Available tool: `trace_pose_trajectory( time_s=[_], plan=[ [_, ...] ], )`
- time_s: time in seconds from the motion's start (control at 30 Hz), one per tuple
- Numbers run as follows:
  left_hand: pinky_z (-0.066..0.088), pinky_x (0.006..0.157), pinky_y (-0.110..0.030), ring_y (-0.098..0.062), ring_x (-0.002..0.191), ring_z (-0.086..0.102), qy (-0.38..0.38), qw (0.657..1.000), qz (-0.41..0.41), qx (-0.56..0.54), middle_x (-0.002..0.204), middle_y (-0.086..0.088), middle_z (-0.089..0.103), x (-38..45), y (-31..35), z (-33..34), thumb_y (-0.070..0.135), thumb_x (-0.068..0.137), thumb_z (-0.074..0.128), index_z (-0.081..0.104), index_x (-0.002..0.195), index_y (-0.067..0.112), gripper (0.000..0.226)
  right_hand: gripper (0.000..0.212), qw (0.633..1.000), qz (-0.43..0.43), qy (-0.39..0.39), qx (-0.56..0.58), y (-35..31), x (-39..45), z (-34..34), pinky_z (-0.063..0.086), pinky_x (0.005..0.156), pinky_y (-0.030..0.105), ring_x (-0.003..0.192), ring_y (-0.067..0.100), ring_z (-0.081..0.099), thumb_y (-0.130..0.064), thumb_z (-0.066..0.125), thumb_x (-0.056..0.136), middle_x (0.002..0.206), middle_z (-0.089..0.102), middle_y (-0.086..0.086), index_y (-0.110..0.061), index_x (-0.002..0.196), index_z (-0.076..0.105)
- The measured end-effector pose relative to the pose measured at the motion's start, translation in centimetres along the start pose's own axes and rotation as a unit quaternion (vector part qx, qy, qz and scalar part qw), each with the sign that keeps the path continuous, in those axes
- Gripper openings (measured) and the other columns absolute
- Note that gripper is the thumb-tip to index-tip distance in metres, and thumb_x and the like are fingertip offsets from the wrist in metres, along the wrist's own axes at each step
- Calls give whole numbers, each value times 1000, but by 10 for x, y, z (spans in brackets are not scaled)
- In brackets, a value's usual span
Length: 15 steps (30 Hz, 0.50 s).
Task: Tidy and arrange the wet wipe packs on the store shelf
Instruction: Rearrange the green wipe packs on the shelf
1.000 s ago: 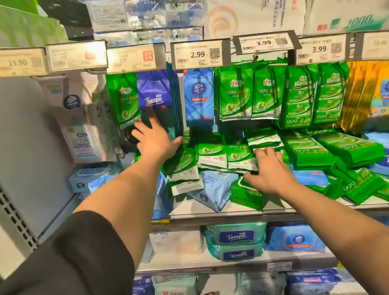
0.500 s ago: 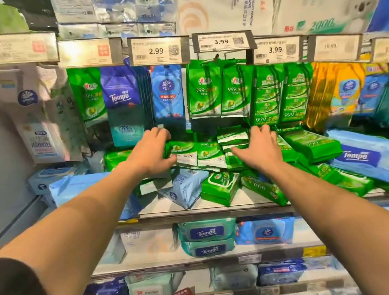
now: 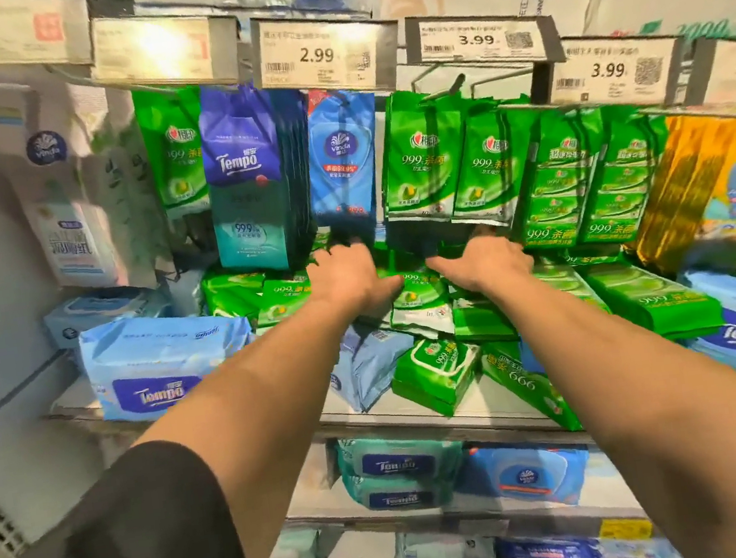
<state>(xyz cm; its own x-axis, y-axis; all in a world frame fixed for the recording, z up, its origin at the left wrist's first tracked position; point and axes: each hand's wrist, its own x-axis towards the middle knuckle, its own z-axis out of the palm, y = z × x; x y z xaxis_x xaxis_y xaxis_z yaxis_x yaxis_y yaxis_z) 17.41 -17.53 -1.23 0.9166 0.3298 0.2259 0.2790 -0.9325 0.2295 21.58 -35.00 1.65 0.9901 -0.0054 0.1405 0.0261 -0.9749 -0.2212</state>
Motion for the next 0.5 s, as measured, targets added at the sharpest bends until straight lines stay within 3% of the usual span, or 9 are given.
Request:
trace_pose_trajectory(
  time_s=[0.17,0.27,0.33,0.5],
  plan=[
    [36,102,-47,-40,131,35,-3,998,-52,32,139,-21,47,3,14,11,83,72,52,47,133,9,96,79,1000,4,8,-3,10,8,26,38,97,49,133,43,32,-70,54,77,145,41,20,-11,131,54],
    [43,88,-41,-36,116,45,4,997,-72,1,125,-20,54,3,15,7,83,68,58,57,116,9,88,77,999,-4,49,6,10,6,30,37,95,48,130,41,33,-68,57,76,142,43,19,-12,129,56],
    [48,87,-40,-33,110,50,3,992,-111,-52,122,-18,52,-1,12,6,79,62,69,61,109,9,84,77,997,-13,78,4,10,-2,36,36,96,49,130,40,32,-67,57,77,140,45,19,-12,131,51],
    [46,95,-42,-35,120,44,-23,979,-153,-134,131,-18,43,-9,9,-5,54,62,87,50,127,5,89,81,991,-39,125,4,15,-20,39,32,98,49,129,35,33,-68,57,77,137,45,16,-12,134,44]
  ],
)
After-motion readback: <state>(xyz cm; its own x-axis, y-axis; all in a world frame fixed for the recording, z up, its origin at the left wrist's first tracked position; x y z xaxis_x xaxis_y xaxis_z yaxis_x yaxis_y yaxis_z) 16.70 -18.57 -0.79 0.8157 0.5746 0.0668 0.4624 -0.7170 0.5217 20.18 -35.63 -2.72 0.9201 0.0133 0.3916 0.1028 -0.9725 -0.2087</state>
